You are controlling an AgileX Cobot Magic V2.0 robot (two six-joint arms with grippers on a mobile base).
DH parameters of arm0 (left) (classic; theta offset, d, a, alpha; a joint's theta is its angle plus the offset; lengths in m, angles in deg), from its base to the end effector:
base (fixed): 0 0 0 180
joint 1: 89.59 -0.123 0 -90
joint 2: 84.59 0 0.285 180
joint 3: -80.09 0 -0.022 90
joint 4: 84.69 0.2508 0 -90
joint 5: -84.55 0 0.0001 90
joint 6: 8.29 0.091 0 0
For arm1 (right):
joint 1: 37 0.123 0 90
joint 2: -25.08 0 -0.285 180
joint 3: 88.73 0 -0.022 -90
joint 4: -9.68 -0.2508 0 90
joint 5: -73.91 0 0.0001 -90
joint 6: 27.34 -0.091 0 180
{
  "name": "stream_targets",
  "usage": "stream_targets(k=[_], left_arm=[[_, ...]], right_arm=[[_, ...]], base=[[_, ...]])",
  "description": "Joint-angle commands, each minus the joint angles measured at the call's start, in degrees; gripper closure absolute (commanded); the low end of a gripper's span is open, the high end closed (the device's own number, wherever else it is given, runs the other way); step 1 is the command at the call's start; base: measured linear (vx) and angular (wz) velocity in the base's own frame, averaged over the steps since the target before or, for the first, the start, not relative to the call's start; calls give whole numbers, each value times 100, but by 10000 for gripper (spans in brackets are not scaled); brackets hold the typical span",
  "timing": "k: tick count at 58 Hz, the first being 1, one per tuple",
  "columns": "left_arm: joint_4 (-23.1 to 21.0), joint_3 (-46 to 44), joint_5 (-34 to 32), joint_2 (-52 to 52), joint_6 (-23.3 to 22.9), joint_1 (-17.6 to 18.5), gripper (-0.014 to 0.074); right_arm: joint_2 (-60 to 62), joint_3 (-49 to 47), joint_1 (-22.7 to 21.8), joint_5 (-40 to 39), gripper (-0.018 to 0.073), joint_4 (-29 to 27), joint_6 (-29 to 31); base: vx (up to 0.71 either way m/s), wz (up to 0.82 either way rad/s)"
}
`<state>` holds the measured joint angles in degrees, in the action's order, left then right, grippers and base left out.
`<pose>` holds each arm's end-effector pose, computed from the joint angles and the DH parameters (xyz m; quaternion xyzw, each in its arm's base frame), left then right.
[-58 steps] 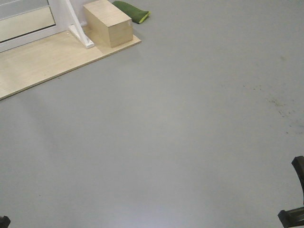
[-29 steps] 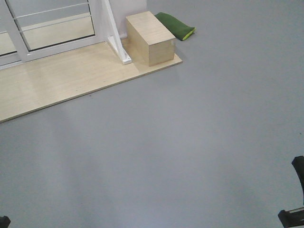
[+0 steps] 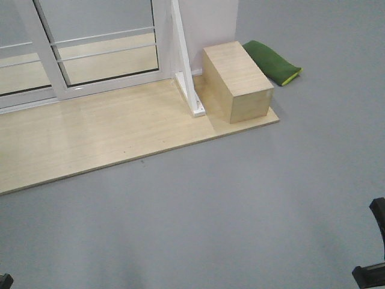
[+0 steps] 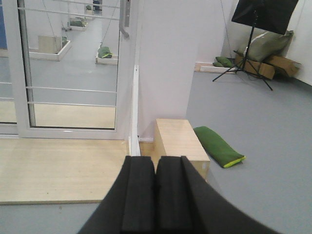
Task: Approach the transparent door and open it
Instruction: 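Turn and drive the base up to the white-framed glass sliding door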
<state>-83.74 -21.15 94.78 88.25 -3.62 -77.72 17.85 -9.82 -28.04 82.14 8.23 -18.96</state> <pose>0.0551 -0.0113 0.1885 0.1120 0.7355 -0.0354 0.6672 0.0560 0.0092 0.1907 -0.1027 0.7263 0.0133 0.6795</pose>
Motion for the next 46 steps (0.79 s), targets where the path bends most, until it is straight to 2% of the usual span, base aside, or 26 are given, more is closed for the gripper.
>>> stream_targets(k=[1, 46], left_arm=[[-10, 134, -454, 76, -11, 9, 602], [-10, 134, -454, 76, -11, 9, 602]], right_arm=[[84, 84, -21, -460, 559, 28, -6], [84, 84, -21, -460, 559, 28, -6]], base=[[66, 22], [65, 28]])
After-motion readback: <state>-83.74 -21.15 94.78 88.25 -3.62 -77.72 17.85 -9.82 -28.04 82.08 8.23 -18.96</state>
